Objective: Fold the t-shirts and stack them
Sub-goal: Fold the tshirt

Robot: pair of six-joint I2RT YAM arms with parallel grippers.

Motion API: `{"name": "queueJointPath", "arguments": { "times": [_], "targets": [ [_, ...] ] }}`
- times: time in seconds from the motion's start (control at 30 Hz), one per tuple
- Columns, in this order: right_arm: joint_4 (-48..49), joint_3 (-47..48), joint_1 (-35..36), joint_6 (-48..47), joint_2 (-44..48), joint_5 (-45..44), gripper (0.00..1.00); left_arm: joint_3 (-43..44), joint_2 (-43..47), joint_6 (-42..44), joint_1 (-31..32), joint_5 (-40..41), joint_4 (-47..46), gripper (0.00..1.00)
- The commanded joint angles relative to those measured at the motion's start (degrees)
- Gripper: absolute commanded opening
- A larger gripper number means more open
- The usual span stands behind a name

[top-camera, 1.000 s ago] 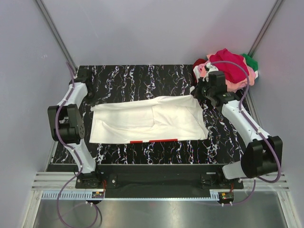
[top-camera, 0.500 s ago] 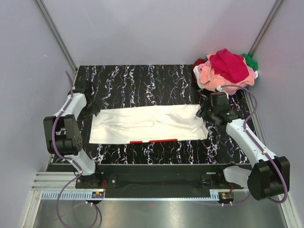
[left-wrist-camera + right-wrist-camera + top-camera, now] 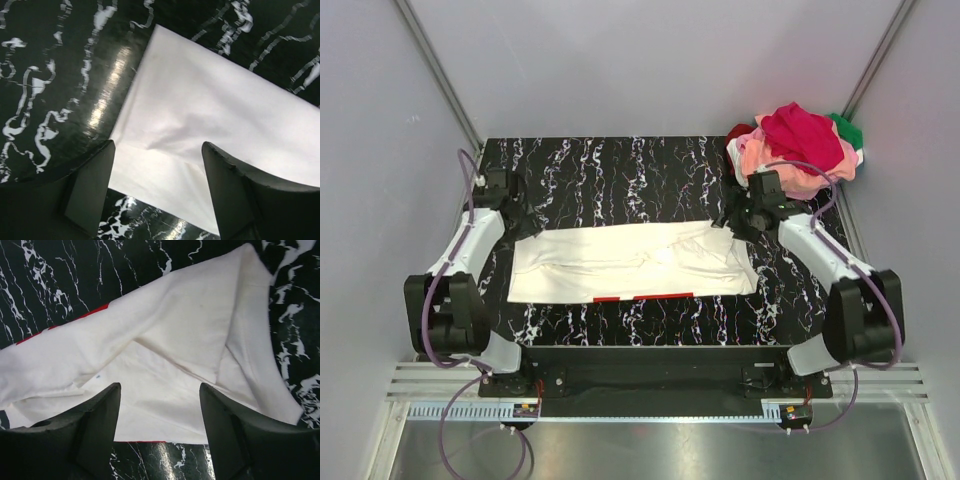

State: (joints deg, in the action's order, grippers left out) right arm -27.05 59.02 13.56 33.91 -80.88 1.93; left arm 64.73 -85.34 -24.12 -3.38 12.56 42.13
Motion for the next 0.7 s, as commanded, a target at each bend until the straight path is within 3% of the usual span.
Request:
{"name": "queueJointPath", "arguments": {
  "times": [0.0,0.1,0.23,0.47,0.67],
  "targets": [
    [1.91,5.56,0.76,-2.53,-7.25,10.70,0.70,0.66,0.17,-0.84,3.11,-3.94,-1.97,0.74],
    [0.34,11.97,2.08,-6.39,-15.07,15.99,0.68,0.14,2.71,-0.49,6.79,-5.43,-0.91,0.72],
    [-5.72,21.63,4.54,-11.22,-25.17,16.25,0.65,-3.99,9.90,0.47,8.83,-5.44,0.58,0.72],
    [-9.69,26.40,5.86,-12.20,-33.54,14.42,0.63,-13.21,22.22,1.71,8.83,-6.31,2.61,0.72],
    [-10.74,26.84,6.12,-12.38,-36.01,13.54,0.59,-14.98,27.77,2.06,9.27,-6.67,0.06,0.72]
  ]
}}
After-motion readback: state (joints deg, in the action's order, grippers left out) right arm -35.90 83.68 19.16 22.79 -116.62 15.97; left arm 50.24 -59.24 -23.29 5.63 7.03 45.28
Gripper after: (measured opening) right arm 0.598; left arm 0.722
